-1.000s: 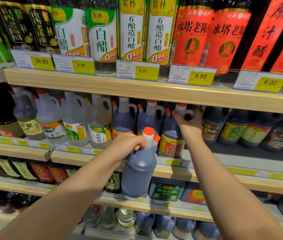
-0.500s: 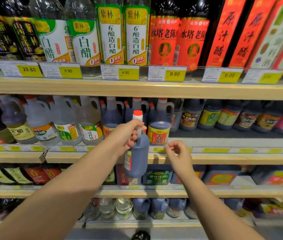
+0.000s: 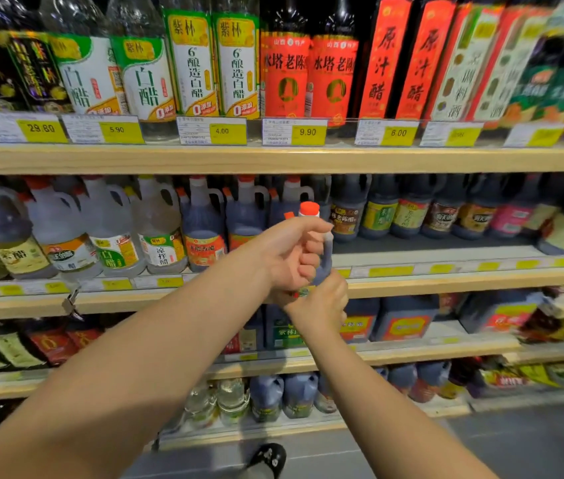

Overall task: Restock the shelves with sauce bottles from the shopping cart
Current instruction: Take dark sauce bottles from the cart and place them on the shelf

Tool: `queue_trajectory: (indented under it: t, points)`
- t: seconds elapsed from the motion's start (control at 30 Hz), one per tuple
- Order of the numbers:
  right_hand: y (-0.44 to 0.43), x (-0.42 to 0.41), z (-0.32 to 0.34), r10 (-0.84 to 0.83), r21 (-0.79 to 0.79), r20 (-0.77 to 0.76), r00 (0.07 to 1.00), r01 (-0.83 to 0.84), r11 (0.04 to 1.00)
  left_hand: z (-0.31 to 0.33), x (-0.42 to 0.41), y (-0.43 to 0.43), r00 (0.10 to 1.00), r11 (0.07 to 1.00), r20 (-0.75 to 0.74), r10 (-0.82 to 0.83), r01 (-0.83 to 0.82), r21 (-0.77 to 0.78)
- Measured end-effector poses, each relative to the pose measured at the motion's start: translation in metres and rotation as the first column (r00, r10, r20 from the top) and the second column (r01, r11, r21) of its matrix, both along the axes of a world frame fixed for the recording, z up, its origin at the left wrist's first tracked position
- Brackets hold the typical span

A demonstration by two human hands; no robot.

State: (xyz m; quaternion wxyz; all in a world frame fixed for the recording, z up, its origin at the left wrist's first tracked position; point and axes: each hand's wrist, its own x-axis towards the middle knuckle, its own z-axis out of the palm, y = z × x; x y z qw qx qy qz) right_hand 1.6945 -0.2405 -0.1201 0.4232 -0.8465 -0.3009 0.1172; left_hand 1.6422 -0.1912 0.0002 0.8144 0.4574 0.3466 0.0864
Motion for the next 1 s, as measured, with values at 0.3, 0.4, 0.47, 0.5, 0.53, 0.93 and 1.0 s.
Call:
queue_trajectory:
  t: [0.3, 0.4, 0.47, 0.5, 0.53, 0.93, 1.0]
  points:
    - [-0.007, 0.059, 0.009, 0.079, 0.359, -0.043, 0.996, -0.058, 0.931, 0.006, 0.001, -0.009, 0.990, 0.992, 0.082, -0.111, 0.105, 0.073]
    - [-0.001, 0.084, 0.009, 0.108, 0.441, -0.055, 0.993, -0.073, 0.895, -0.008, 0.001, 0.006, 0.998, 0.977, 0.007, -0.056, 0.054, 0.206]
    - [0.007, 0.103, 0.012, 0.131, 0.448, -0.045, 0.990, -0.097, 0.889, -0.024, 0.002, 0.023, 0.992, 0.945, -0.089, 0.087, -0.054, 0.322]
    - [0.012, 0.113, 0.013, 0.150, 0.460, -0.046, 0.988, -0.112, 0.881, -0.031, 0.002, 0.032, 0.978, 0.915, -0.115, 0.171, -0.114, 0.387]
    - [0.016, 0.123, 0.015, 0.165, 0.475, -0.040, 0.985, -0.126, 0.871, -0.037, 0.002, 0.039, 0.959, 0.873, -0.136, 0.248, -0.160, 0.460]
    - [0.070, 0.179, -0.002, 0.318, 0.159, -0.136, 0.938, -0.296, 0.942, -0.070, 0.014, 0.082, 0.900, 0.307, -0.153, 0.408, 0.022, 0.951]
    - [0.077, 0.187, -0.004, 0.365, 0.144, -0.184, 0.913, -0.342, 0.929, -0.071, 0.017, 0.084, 0.911, 0.284, -0.150, 0.385, 0.038, 0.958]
